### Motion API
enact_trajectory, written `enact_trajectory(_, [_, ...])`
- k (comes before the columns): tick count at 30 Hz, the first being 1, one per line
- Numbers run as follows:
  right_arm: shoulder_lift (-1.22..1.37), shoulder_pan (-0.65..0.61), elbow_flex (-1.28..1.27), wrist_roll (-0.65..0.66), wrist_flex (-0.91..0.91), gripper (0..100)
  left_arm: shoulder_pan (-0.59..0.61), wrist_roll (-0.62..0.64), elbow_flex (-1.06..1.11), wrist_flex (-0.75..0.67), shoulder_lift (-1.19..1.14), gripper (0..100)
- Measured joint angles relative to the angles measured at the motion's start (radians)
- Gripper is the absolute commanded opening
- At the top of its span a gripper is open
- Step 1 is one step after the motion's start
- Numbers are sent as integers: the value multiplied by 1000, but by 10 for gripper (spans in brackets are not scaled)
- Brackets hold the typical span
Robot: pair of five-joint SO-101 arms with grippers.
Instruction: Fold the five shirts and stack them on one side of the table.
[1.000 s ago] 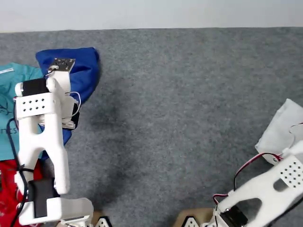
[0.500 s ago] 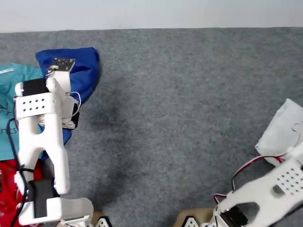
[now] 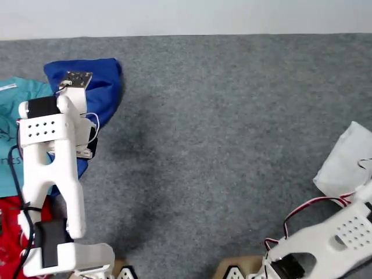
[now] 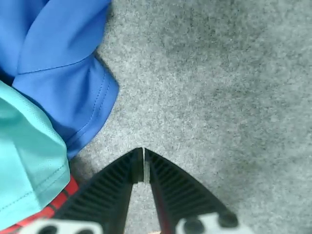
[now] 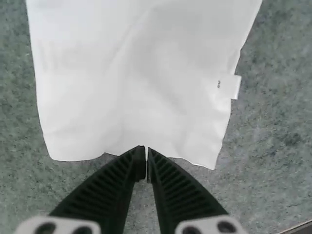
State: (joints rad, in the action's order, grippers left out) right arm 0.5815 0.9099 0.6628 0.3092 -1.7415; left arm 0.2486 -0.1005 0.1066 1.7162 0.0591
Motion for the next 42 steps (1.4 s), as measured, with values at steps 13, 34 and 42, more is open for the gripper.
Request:
enact_trajectory(13, [71, 86, -8, 6, 49, 10, 0, 0, 0, 0, 0, 12])
enact_trajectory(34, [-226, 91, -8, 83, -6, 10, 0, 0, 0, 0, 0, 12])
enact_trajectory(42, [-81, 84, -6, 84, 120, 10, 0, 0, 0, 0, 0, 12])
